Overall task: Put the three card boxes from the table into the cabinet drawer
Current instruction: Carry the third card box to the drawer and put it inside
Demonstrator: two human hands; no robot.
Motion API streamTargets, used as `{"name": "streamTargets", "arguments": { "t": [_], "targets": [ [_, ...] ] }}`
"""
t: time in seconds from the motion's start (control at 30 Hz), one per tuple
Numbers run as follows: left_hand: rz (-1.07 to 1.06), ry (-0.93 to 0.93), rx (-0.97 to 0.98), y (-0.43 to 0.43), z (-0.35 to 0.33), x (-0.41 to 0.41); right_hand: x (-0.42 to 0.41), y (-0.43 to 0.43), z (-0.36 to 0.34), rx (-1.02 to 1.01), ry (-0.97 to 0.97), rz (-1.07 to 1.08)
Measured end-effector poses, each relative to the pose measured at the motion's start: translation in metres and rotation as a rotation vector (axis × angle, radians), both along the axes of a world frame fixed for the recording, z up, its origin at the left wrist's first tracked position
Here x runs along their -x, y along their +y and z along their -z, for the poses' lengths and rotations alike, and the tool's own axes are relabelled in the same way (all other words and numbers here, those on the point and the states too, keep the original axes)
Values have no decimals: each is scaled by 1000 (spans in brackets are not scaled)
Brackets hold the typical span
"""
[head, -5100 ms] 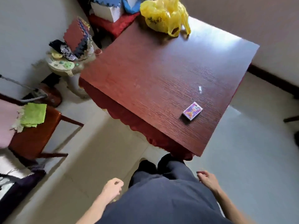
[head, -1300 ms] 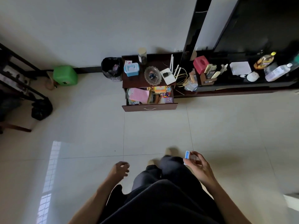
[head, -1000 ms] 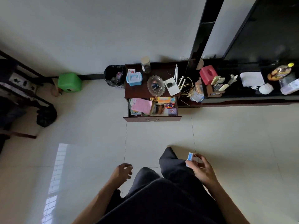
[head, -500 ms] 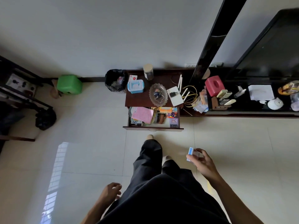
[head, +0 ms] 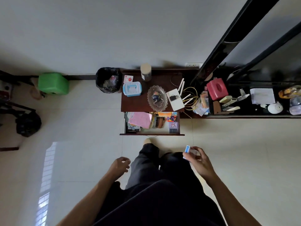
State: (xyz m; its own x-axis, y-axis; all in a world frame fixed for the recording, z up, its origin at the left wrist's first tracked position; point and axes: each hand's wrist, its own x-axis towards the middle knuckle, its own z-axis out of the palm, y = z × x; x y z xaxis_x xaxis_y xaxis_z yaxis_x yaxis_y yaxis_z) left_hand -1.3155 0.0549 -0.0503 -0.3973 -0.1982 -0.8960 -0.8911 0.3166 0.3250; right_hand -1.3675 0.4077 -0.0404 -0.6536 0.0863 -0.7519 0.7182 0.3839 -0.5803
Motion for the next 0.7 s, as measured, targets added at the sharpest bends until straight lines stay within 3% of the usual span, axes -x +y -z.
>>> {"name": "streamTargets", "arguments": {
  "t": [0.2, 0.43, 0.7],
  "targets": [
    [-43, -9, -38, 15, 23, 61, 47, -22, 31, -2, -72, -68],
    [-210, -165, -87, 33, 122, 87, 110, -34, 148, -72, -174, -129],
    [-855, -274, -133, 37, 307, 134, 152, -55, 342, -170, -134, -112]
  ]
}}
